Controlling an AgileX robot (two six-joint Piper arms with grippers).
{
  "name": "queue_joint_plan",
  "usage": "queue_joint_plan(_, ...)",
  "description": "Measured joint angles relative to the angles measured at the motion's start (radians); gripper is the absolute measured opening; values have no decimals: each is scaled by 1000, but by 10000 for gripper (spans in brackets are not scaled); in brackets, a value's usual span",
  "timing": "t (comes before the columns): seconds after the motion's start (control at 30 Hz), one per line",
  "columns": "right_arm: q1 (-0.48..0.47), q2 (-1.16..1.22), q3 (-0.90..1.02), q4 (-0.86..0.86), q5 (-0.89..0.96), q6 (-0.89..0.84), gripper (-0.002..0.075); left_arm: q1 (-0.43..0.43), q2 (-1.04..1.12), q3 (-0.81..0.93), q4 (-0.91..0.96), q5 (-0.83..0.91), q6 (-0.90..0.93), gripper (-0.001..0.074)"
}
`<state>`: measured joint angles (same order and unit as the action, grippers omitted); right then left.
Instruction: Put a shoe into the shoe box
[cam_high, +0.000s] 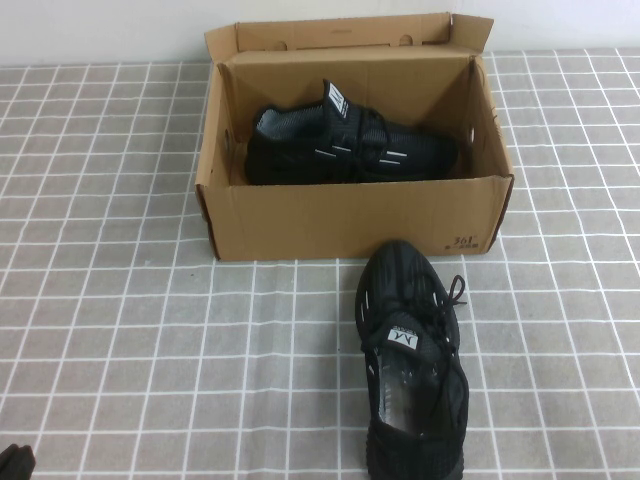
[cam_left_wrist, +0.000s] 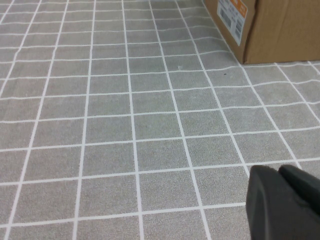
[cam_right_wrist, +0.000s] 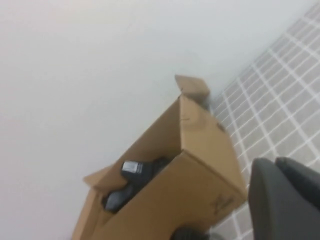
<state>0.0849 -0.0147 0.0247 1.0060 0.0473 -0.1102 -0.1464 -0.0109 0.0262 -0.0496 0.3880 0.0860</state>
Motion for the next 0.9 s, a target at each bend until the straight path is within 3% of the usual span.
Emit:
queue_joint_plan(0.2,0,55,-97,7,243,0,-16,0,0,0,0,0,0,-1)
queue_joint_plan(0.57,0,719,-598,-393,864,0,-16,0,0,0,0,0,0,-1)
queue_joint_plan(0.77,19,1028,-820,-497,951,-58,-16,0,0,0,2,0,0,-1)
queue_joint_plan(0.9,140,1162,-937,-560,953,-66,-16,0,0,0,2,0,0,-1)
